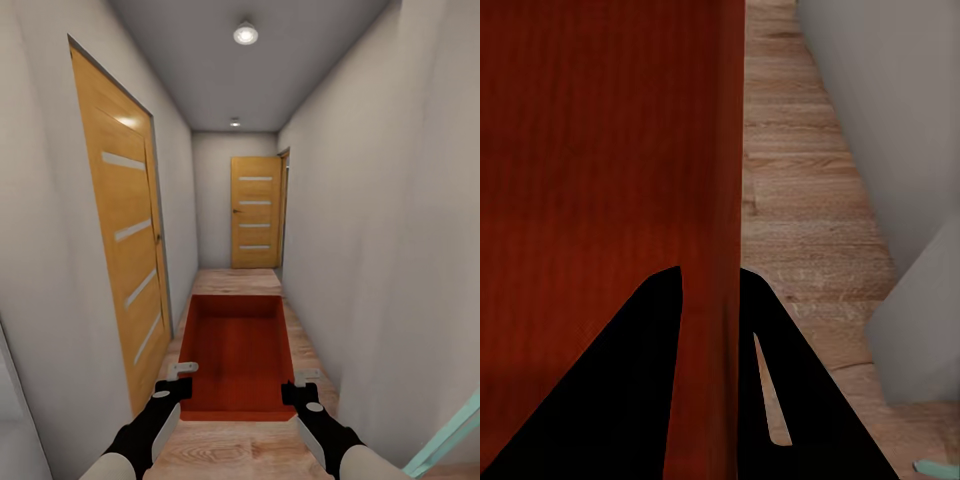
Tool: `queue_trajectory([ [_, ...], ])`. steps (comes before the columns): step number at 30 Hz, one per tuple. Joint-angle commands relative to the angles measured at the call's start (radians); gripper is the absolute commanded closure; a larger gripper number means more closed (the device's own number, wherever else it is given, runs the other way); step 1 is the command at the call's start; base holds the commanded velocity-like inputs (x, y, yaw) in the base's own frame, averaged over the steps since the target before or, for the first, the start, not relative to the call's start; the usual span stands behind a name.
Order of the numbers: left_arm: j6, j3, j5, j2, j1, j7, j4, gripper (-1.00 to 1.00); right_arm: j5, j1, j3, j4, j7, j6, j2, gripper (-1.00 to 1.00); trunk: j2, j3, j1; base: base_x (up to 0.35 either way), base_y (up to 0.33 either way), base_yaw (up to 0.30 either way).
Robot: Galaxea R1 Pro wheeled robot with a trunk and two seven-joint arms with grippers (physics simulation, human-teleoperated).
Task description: Move the two storage containers from the living room to the garage. In the garage, place one container on the floor and stack the other container on top of it (either order is fine).
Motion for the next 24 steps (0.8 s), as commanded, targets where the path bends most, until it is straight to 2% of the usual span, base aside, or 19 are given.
queue_trajectory([
  [1, 0.008, 0.074, -0.008, 0.058, 0.000, 0.034, 0.000, 1.00, -0.008, -0.002, -0.003, -0.003, -0.001, -0.003, 0.000, 1.00, -0.001, -0.001, 0.001, 0.257, 0.001, 0.000],
  [24, 0.008, 0.074, -0.008, 0.061, 0.000, 0.033, 0.008, 1.00, -0.006, -0.002, -0.003, -0.004, -0.001, -0.001, 0.000, 1.00, -0.001, -0.001, 0.001, 0.319, 0.000, 0.000],
])
